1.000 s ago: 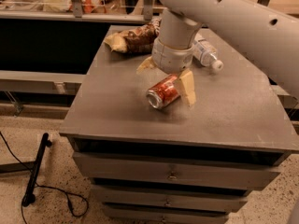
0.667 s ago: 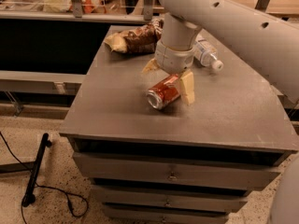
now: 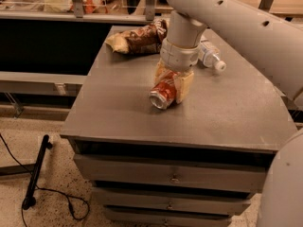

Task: Move coke can near brown chip bag

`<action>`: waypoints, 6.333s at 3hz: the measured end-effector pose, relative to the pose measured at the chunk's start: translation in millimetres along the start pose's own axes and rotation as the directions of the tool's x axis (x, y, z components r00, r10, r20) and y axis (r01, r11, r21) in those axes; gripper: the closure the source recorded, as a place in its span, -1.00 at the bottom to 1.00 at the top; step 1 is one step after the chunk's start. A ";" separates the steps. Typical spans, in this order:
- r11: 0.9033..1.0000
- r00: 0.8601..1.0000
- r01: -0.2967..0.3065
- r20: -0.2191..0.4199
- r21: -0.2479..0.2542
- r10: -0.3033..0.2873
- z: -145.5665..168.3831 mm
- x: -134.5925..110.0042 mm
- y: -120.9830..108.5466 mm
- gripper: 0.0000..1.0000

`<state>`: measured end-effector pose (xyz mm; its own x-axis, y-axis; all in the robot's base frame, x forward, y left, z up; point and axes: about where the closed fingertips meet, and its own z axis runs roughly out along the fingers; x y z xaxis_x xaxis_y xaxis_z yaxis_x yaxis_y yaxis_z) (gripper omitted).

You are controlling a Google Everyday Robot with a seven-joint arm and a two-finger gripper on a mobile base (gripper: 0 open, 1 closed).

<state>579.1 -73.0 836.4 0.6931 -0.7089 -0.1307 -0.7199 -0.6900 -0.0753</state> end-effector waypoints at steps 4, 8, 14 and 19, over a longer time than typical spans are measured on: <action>0.805 0.780 -0.562 0.449 0.192 0.437 -103.9 55.3 16.9 1.00; 0.222 0.369 -0.930 0.725 0.294 0.582 -161.4 82.7 128.2 1.00; -0.222 0.138 -0.928 0.830 0.299 0.541 -166.2 117.0 114.7 1.00; -0.301 0.078 -0.918 0.860 0.259 0.504 -139.7 210.9 45.1 1.00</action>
Offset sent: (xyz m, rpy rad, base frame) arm -0.0019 -0.0360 0.1010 0.2865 0.1159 -0.3414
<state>698.0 -274.0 943.6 -0.3410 -0.2772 -0.8982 -0.4287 0.8962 -0.1138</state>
